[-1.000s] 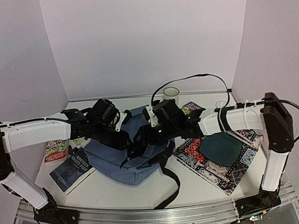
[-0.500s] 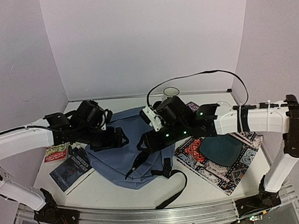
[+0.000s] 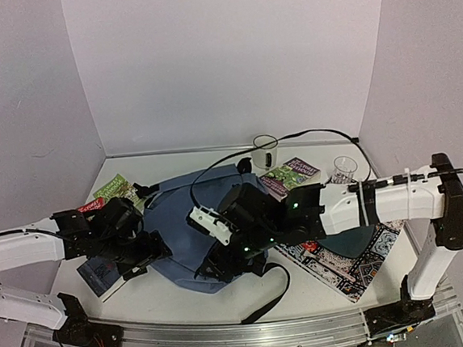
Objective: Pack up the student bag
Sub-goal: Hold the student bag at the center of the board.
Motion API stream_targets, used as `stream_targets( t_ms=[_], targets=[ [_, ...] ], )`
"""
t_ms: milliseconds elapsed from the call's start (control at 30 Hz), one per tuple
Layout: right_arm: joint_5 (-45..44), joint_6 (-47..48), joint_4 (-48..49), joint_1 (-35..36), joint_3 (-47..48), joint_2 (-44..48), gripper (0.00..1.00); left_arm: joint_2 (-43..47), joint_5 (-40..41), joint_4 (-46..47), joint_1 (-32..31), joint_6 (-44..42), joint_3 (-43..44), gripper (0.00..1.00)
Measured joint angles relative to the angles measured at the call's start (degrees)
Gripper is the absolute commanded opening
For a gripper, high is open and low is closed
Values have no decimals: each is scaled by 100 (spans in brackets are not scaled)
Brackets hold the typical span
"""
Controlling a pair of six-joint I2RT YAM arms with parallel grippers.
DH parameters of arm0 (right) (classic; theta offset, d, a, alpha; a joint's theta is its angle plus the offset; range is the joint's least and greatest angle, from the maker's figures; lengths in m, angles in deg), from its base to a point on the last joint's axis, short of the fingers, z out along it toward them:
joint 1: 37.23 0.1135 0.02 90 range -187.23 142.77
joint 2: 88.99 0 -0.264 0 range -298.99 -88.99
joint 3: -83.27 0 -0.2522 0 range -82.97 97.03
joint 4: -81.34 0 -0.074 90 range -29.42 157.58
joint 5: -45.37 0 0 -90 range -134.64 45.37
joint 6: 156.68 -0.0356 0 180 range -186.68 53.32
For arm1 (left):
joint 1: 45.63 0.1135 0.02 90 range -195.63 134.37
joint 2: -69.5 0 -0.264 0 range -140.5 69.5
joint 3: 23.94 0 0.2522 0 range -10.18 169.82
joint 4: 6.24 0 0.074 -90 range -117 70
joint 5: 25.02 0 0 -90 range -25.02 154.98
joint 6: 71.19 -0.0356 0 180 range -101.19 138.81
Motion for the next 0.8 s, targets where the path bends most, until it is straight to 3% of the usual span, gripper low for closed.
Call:
stream_targets(
  t_ms=[133, 267, 633, 733, 800],
  targets=[
    [-166, 345, -71, 166, 156, -272, 79, -122, -150, 382, 0, 299, -230, 87],
    [-392, 683, -162, 288, 392, -493, 80, -442, -294, 836, -3, 502, -445, 78],
    [-970, 1729, -439, 523, 1182, -1202, 78, -744, -275, 1485, -8, 670, -488, 13],
    [-1092, 2024, -529, 534, 1272, -1391, 76, -756, -253, 1540, -7, 702, -488, 2],
    [-1175, 2211, -571, 545, 1317, -1508, 74, -756, -241, 1573, -7, 713, -488, 0]
  ],
)
